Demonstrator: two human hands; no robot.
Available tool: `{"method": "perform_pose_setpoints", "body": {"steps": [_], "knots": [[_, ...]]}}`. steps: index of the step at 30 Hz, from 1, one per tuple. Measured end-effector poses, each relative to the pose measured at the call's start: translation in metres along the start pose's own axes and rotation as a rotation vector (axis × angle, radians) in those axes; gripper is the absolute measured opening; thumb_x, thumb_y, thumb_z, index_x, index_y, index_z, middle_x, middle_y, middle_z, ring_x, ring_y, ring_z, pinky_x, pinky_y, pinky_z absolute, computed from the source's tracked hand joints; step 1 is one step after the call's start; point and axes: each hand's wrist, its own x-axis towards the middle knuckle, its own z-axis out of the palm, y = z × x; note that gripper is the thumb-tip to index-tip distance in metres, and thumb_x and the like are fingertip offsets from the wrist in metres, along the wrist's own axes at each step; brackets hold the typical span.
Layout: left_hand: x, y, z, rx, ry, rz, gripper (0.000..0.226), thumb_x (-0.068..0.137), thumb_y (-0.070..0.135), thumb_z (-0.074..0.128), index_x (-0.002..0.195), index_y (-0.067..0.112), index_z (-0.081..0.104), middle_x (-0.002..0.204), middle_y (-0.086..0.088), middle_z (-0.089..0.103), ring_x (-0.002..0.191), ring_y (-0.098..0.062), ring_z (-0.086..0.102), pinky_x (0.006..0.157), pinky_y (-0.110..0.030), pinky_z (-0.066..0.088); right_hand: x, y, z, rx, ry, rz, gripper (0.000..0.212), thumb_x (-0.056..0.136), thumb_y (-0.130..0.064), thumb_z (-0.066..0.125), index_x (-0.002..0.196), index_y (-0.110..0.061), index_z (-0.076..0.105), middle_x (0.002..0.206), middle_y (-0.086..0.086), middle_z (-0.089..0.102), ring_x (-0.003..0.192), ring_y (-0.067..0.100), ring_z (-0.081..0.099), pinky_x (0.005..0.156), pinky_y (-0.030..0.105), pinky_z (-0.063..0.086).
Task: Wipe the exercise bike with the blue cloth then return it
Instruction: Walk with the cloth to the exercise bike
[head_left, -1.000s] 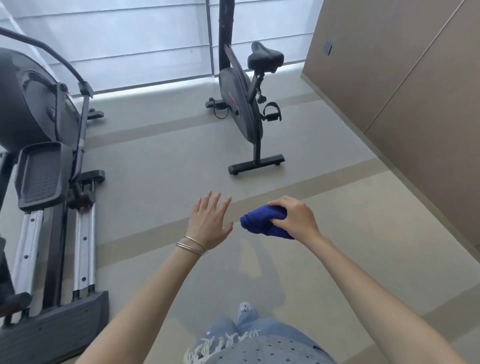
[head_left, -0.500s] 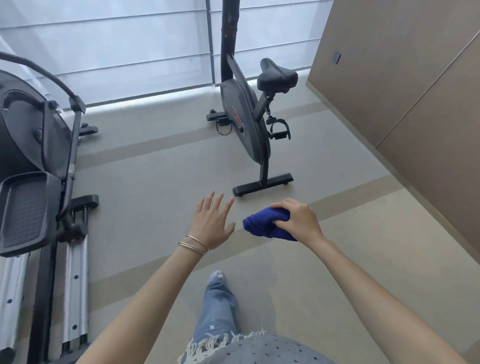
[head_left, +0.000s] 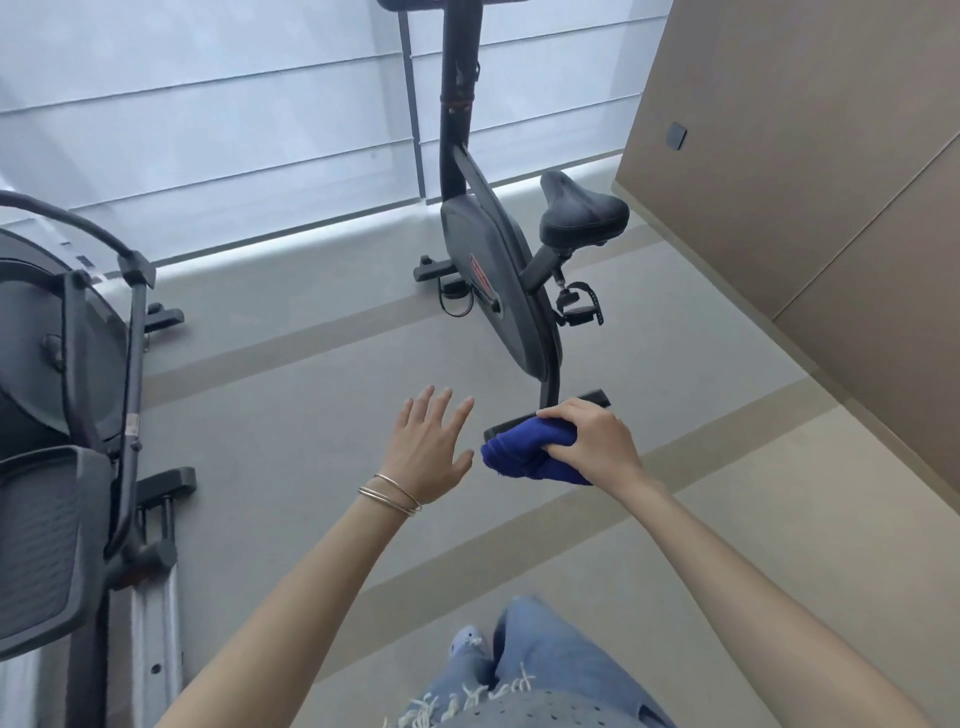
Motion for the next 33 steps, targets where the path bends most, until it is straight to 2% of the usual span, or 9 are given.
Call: {"method": "perform_pose_setpoints", "body": {"steps": [5,8,18,26,33], "knots": [[0.048,-0.029,-0.006,0.003,-0.003,-0.012,0.067,0.091,0.046,0.043,0.148,0.023,0.016,0.155,-0.01,0.022,0.145,-0.031,0.012,0.117,-0.044,0.013,0.064,0.0,0.002,0.013,0.008,-0.029,0.032,0.073,-0.019,0.067,0.104,-0.027,0.067,0.102,-0.01,0.067,0.095,0.013,0.059,0.074,0.026,0.045],[0.088,-0.046,-0.019,0.008,0.028,-0.016,0.067,0.091,0.045,0.044,0.148,0.023,0.016,0.154,-0.01,0.022,0.145,-0.031,0.012,0.117,-0.045,0.012,0.113,-0.001,-0.004,0.036,0.02,-0.06,0.033,0.073,-0.018,0.067,0.104,-0.027,0.068,0.101,-0.007,0.067,0.094,0.015,0.06,0.075,0.033,0.05],[0.252,-0.096,-0.094,0.09,0.144,-0.021,0.069,0.09,0.048,0.043,0.148,0.024,0.014,0.155,-0.008,0.022,0.145,-0.03,0.012,0.118,-0.046,0.012,0.295,-0.015,-0.055,0.091,0.113,-0.19,0.034,0.072,-0.013,0.069,0.105,-0.023,0.068,0.101,-0.004,0.068,0.094,0.016,0.06,0.082,0.037,0.052],[0.338,-0.138,-0.143,0.11,0.283,0.024,0.065,0.086,0.044,0.05,0.144,0.022,0.029,0.148,-0.007,0.037,0.14,-0.03,0.025,0.115,-0.048,0.019,0.409,-0.034,-0.095,0.054,0.181,-0.281,0.033,0.075,-0.014,0.07,0.107,-0.023,0.067,0.101,-0.004,0.068,0.092,0.015,0.061,0.082,0.027,0.05],[0.413,-0.193,-0.184,0.183,0.316,0.114,0.064,0.088,0.046,0.045,0.145,0.025,0.025,0.148,-0.006,0.037,0.141,-0.03,0.026,0.116,-0.049,0.016,0.497,-0.062,-0.109,0.01,0.322,-0.29,0.033,0.073,-0.011,0.07,0.104,-0.021,0.068,0.097,0.0,0.069,0.087,0.02,0.062,0.075,0.027,0.049]]}}
